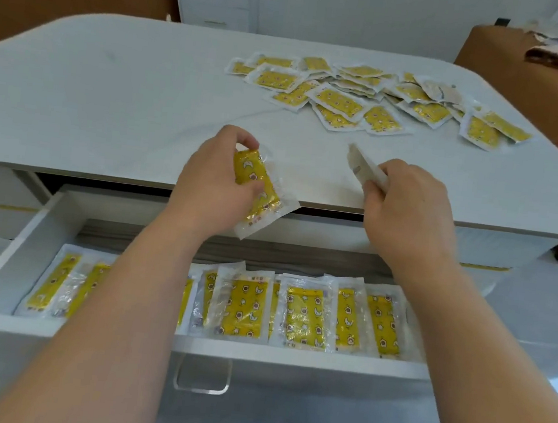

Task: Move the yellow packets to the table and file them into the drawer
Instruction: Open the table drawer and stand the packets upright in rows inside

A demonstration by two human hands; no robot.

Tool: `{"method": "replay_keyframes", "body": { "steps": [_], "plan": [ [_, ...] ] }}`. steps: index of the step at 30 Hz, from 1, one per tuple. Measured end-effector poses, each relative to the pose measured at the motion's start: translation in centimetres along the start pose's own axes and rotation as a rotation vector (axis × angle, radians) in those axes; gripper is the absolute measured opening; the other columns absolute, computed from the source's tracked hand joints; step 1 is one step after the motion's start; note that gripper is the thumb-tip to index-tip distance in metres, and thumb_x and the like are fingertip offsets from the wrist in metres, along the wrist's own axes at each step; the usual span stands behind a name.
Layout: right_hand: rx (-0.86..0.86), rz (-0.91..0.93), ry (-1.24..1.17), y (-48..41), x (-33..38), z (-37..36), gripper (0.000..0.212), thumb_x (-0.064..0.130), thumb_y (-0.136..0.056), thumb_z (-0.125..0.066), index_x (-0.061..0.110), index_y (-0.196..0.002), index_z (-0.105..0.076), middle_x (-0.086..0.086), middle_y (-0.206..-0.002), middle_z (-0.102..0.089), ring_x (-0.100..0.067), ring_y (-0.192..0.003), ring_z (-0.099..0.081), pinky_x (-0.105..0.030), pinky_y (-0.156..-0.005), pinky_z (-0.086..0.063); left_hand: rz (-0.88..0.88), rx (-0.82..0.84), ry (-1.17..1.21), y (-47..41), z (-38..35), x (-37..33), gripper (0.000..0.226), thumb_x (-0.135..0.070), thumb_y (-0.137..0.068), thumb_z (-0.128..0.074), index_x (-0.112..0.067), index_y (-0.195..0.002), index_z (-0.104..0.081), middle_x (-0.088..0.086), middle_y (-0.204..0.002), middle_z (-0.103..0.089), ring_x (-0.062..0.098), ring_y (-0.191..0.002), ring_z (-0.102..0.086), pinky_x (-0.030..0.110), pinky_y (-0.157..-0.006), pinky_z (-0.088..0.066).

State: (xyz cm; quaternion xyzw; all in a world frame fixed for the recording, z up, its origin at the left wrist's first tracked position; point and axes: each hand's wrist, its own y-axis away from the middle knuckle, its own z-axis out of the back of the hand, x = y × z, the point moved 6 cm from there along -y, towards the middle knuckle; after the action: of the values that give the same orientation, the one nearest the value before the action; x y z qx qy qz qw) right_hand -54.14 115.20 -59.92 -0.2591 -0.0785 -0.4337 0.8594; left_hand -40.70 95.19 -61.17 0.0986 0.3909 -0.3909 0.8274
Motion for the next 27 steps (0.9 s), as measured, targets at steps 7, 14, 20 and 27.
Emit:
{"method": "replay_keyframes", "body": {
  "steps": [7,14,20,27],
  "plan": [
    [-0.034,-0.038,-0.21,0.6,3.0,0.5,0.035,0.048,-0.101,-0.052,0.016,-0.091,-0.064,0.001,-0.079,-0.068,-0.028,-0.076,-0.063,-0.044,-0.067,-0.055,0.101,0.196,0.163,0.3,2.6,0.2,0.037,-0.02,-0.079,-0.085,-0.032,-0.108,-0.066,-0.008,-0.097,-0.069,0.008,-0.087,-0.068,0.025,-0.075,-0.053],
    [0.276,-0.069,-0.777,1.6,6.9,-1.9,0.011,0.034,-0.098,-0.065,0.031,-0.104,-0.074,0.009,-0.095,-0.077,-0.02,-0.062,-0.075,-0.035,-0.058,-0.057,0.176,0.49,-0.195,1.7,5.2,3.8,0.032,-0.033,-0.072,-0.089,-0.03,-0.101,-0.075,-0.013,-0.089,-0.074,0.009,-0.086,-0.069,0.033,-0.082,-0.057],
    [0.575,-0.07,-0.909,2.8,9.7,-5.4,0.038,-0.008,-0.088,-0.063,0.023,-0.093,-0.084,0.002,-0.1,-0.079,-0.038,-0.099,-0.073,-0.055,-0.091,-0.058,0.282,0.546,-0.324,1.1,6.9,10.2,0.024,-0.021,-0.081,-0.082,-0.033,-0.099,-0.074,-0.011,-0.1,-0.069,0.013,-0.092,-0.066,0.039,-0.089,-0.056],
    [0.844,0.008,-0.655,5.1,15.0,-10.2,0.036,0.027,-0.069,-0.057,0.039,-0.091,-0.082,0.015,-0.109,-0.074,-0.011,-0.103,-0.07,-0.043,-0.087,-0.059,0.304,0.626,-0.479,-0.1,8.3,15.7,0.034,-0.018,-0.084,-0.08,-0.03,-0.114,-0.071,-0.005,-0.113,-0.066,0.018,-0.1,-0.063,0.034,-0.087,-0.054]
  ]
}}
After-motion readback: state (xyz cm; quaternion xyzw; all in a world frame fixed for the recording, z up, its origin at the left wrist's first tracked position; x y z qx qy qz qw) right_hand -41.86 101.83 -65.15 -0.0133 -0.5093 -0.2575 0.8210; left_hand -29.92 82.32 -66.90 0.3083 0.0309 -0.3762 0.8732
